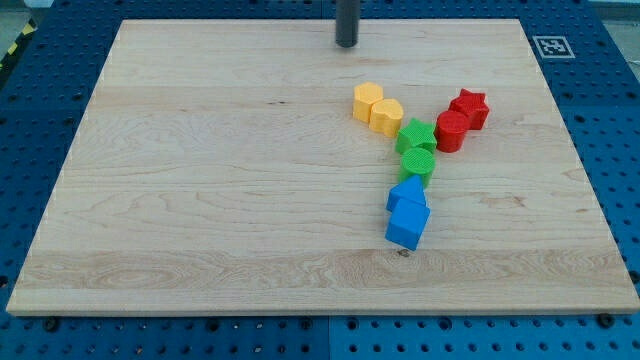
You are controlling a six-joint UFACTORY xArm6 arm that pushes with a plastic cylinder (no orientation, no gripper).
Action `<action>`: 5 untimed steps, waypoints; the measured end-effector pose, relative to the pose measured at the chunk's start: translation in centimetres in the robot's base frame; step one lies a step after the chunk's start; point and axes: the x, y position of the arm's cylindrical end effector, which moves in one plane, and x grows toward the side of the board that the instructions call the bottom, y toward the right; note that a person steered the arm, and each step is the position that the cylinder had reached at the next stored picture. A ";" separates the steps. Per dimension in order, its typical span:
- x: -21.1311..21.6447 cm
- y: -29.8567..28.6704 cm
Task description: Seperate the line of blocks
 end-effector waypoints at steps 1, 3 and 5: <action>0.0 5.7; 1.2 18.5; 9.7 25.6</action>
